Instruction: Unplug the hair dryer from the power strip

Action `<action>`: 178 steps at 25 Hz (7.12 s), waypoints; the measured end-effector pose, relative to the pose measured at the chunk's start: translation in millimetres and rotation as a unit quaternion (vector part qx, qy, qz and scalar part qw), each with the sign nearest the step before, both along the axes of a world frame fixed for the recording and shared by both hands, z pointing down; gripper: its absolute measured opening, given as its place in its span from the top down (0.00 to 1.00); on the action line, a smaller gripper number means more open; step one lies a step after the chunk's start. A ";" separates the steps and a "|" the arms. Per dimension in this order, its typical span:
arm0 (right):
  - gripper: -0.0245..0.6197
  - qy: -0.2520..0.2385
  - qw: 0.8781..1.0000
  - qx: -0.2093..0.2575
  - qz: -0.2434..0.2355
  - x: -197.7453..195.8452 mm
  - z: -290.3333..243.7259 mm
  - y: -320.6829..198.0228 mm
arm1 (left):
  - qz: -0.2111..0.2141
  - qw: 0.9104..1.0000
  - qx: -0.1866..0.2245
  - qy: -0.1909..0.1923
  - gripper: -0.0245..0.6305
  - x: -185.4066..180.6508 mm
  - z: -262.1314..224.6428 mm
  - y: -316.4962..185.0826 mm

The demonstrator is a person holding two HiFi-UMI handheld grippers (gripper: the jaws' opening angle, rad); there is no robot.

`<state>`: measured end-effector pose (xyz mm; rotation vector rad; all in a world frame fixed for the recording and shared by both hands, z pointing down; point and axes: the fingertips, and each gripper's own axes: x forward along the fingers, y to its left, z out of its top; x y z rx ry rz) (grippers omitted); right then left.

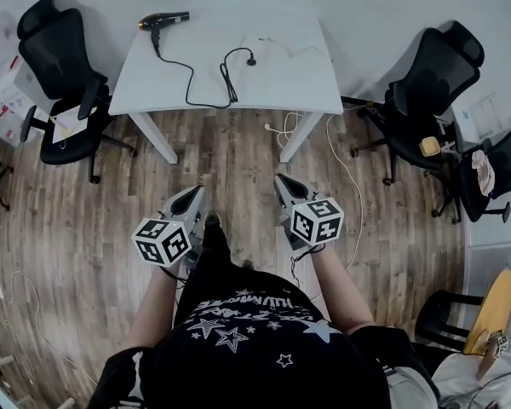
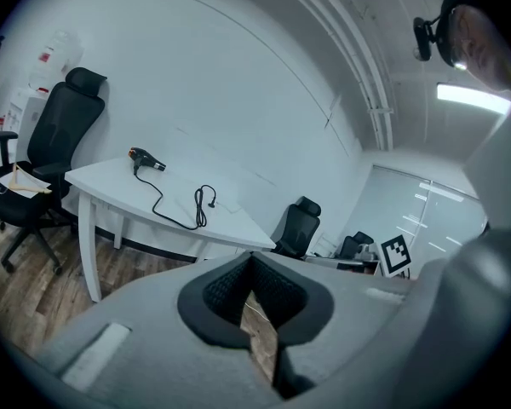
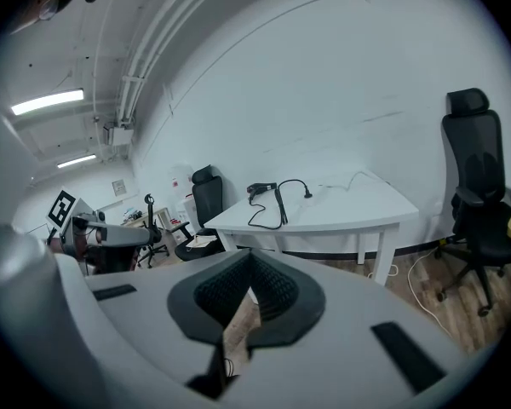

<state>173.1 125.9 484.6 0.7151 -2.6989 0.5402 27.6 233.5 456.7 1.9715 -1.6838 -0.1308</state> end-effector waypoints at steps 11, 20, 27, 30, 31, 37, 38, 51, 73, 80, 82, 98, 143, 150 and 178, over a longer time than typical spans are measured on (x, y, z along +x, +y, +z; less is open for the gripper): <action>0.95 0.016 0.999 -0.014 0.040 -59.9 3.6 -88.2 | 0.037 0.999 -0.004 0.013 0.95 -60.4 5.8 -96.5; 0.95 0.030 0.997 -0.030 0.067 -106.8 8.4 -137.7 | 0.051 0.998 -0.015 0.028 0.95 -114.2 11.5 -145.0; 0.95 0.033 0.995 -0.024 0.090 -142.4 -0.7 -165.6 | 0.063 0.997 -0.012 0.037 0.95 -155.0 8.8 -172.9; 0.95 0.032 0.994 -0.024 0.101 -152.3 0.3 -173.3 | 0.075 0.997 -0.010 0.035 0.95 -167.5 9.5 -183.3; 0.95 0.032 0.994 -0.025 0.104 -153.9 1.9 -175.0 | 0.078 0.996 -0.010 0.035 0.95 -170.8 10.8 -186.6; 0.95 0.041 0.991 -0.045 0.118 -153.3 15.1 -177.7 | 0.086 0.995 -0.024 0.037 0.95 -180.1 20.9 -197.7; 0.95 0.041 0.991 -0.046 0.120 -152.4 17.2 -179.8 | 0.087 0.995 -0.027 0.038 0.95 -180.7 23.8 -199.7; 0.95 0.025 0.994 -0.052 0.096 -176.2 20.7 -264.9 | 0.062 0.997 -0.036 0.017 0.95 -190.0 24.0 -263.3; 0.95 0.063 0.995 -0.060 0.039 -208.3 50.3 -401.7 | 0.058 0.996 -0.062 -0.005 0.95 -218.5 38.4 -436.4; 0.95 0.072 0.996 -0.045 0.014 -215.6 51.6 -427.4 | 0.110 0.991 -0.079 -0.017 0.95 -205.0 50.1 -480.4; 0.95 0.071 0.996 -0.047 0.008 -217.3 53.0 -431.3 | 0.123 0.988 -0.089 -0.017 0.95 -198.6 55.4 -490.4; 0.95 0.084 0.992 -0.077 0.051 -215.0 73.8 -449.1 | 0.264 0.952 -0.146 -0.041 0.95 -151.8 92.8 -535.1; 0.77 0.146 0.988 -0.047 -0.005 -252.6 78.8 -410.8 | 0.385 0.899 -0.204 -0.046 0.95 -135.9 125.5 -537.1; 0.83 0.159 0.987 -0.012 0.034 -254.7 80.6 -417.1 | 0.394 0.894 -0.206 -0.052 0.95 -132.7 126.4 -532.9; 0.86 0.134 0.985 0.012 0.104 -251.4 72.6 -415.0 | 0.397 0.894 -0.200 -0.057 0.95 -132.5 125.2 -533.3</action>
